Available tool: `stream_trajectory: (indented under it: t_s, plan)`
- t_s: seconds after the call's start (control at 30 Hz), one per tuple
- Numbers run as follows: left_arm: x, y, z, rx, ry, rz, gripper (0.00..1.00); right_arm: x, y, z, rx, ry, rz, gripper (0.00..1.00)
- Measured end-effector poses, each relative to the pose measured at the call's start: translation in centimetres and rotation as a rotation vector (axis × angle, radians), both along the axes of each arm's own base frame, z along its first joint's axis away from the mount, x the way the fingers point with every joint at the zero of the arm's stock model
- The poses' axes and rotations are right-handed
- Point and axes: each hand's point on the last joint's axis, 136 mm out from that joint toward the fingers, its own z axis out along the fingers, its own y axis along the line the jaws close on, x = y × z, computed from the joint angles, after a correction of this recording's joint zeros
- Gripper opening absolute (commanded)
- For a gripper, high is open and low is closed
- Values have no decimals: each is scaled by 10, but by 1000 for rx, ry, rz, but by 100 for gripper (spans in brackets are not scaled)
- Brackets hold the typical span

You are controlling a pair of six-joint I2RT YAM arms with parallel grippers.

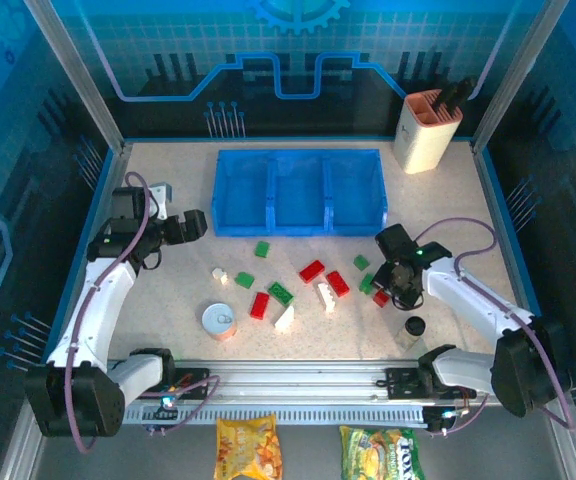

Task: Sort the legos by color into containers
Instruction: Pick up the lego from the bottom-right of the table.

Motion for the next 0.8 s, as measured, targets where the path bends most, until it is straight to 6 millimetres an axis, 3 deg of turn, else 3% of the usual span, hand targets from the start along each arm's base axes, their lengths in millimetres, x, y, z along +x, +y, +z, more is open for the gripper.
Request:
stream_trajectory:
  t_s: [0.8]
  plan:
    - [-1, -2, 2, -7, -13, -7, 99, 0, 6, -32, 18, 64, -32, 48]
